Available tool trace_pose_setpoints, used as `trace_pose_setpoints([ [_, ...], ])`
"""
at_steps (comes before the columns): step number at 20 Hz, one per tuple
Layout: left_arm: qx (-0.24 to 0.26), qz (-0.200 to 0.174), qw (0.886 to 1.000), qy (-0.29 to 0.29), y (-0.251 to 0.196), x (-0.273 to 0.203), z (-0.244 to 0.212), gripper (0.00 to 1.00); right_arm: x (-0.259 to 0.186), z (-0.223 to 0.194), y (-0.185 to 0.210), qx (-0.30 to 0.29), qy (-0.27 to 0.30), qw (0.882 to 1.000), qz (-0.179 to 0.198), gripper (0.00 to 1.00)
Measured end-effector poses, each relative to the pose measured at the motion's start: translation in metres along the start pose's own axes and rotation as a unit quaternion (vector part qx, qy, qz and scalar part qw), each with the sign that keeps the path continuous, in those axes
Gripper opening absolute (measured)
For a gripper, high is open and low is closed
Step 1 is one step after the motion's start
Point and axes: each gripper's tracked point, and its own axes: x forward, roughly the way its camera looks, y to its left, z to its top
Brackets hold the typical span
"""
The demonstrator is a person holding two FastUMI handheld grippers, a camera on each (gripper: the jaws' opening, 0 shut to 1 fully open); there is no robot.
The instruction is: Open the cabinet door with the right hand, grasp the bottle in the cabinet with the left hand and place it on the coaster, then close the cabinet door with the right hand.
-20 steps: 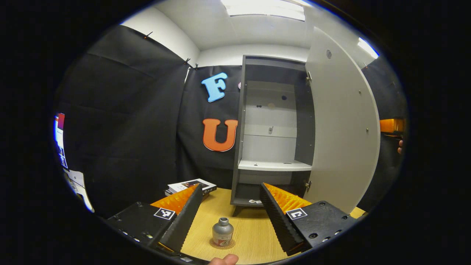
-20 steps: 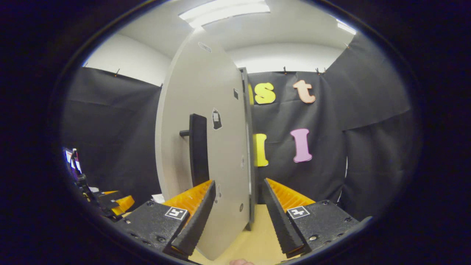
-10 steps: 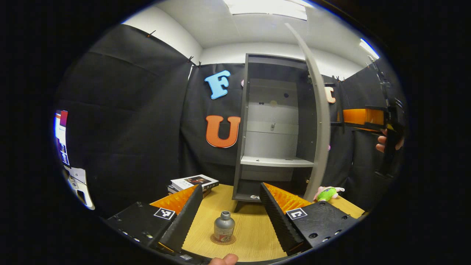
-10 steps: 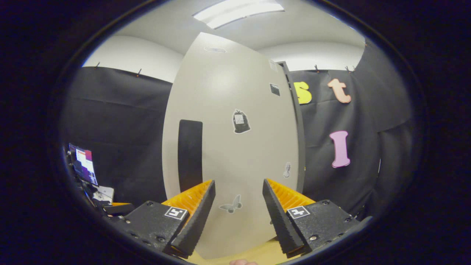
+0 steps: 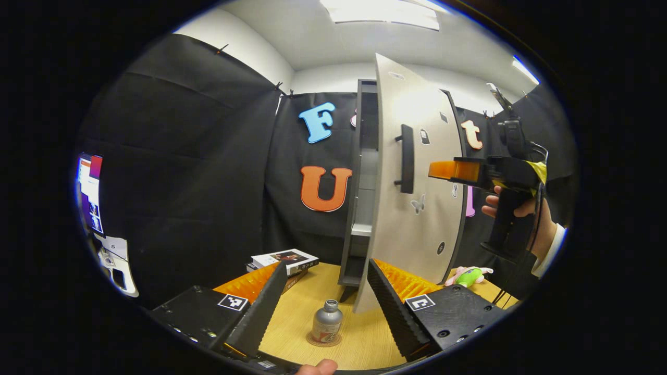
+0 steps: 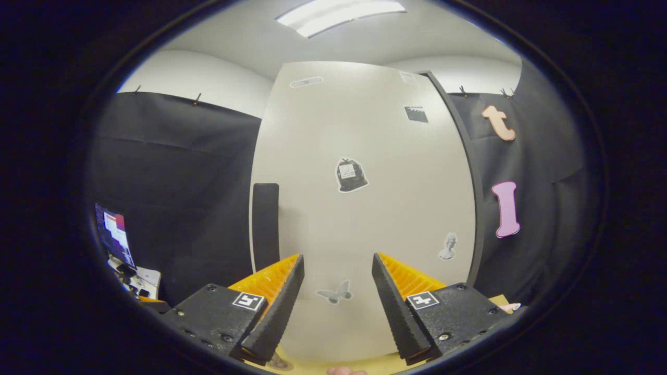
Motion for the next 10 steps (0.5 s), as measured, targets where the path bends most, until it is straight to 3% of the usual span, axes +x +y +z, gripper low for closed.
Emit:
trace_pose_setpoints([
  [5,-0.002,-0.009,1.000,0.001,-0.007,0.000,-0.002,0.94,-0.026,-0.004,-0.014,-0.011,0.000,1.000,-0.020,0.85],
  [10,-0.006,-0.039,0.999,0.001,-0.026,0.003,-0.001,0.94,-0.096,-0.004,-0.050,-0.014,0.001,0.998,-0.060,0.85],
])
